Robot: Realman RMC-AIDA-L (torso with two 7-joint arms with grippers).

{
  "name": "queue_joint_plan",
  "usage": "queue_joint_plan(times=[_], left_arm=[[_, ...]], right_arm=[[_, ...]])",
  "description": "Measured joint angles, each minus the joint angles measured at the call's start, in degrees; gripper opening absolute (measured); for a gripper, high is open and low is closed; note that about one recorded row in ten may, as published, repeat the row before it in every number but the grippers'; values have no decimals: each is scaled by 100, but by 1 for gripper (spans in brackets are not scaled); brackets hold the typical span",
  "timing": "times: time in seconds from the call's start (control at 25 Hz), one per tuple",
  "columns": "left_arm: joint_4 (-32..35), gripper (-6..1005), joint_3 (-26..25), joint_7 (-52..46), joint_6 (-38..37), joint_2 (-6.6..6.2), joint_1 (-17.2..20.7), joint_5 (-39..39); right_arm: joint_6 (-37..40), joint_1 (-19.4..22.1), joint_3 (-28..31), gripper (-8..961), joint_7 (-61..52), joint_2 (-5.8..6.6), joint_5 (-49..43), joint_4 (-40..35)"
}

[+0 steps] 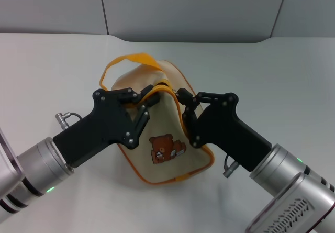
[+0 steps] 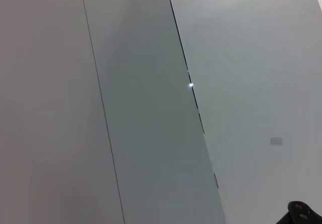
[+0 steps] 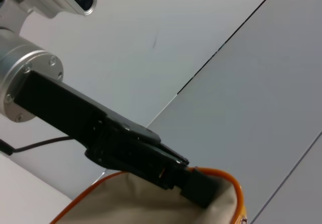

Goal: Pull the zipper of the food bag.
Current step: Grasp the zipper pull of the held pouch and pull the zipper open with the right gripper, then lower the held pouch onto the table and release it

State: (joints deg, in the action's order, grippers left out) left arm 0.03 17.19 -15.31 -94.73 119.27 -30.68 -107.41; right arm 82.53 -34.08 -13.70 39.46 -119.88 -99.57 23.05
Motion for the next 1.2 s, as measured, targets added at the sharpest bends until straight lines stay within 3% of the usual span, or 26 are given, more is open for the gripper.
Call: queue_joint_plan(times=[0.2,0.32,0.44,0.48,0.68,1.04,1.2], left_arm=[[-3,100,-24,18,-1,0,0,30],[-3,105,-71,19,-2,0,4,44],[-3,111,-143,17,-1,-3,18,47],[-3,113,-161,18,-1,-5,22,48],[11,122,-196,17,-8,-8,32,58],[-340,139,-219,-132,115,-3,115,86],[-749,147,-213,-132,259,-1,255,54]], right_arm=[[-1,103,17,0,0,0,0,-16],[-4,367,16,2,0,-1,-1,-31],[-26,748,-12,3,0,0,-1,-121],[-93,1062,-23,3,0,-1,-1,-222],[-173,1587,22,5,-92,1,37,-444],[734,1659,47,9,-1159,36,111,-498],[973,1631,2,11,-2389,58,94,-912]])
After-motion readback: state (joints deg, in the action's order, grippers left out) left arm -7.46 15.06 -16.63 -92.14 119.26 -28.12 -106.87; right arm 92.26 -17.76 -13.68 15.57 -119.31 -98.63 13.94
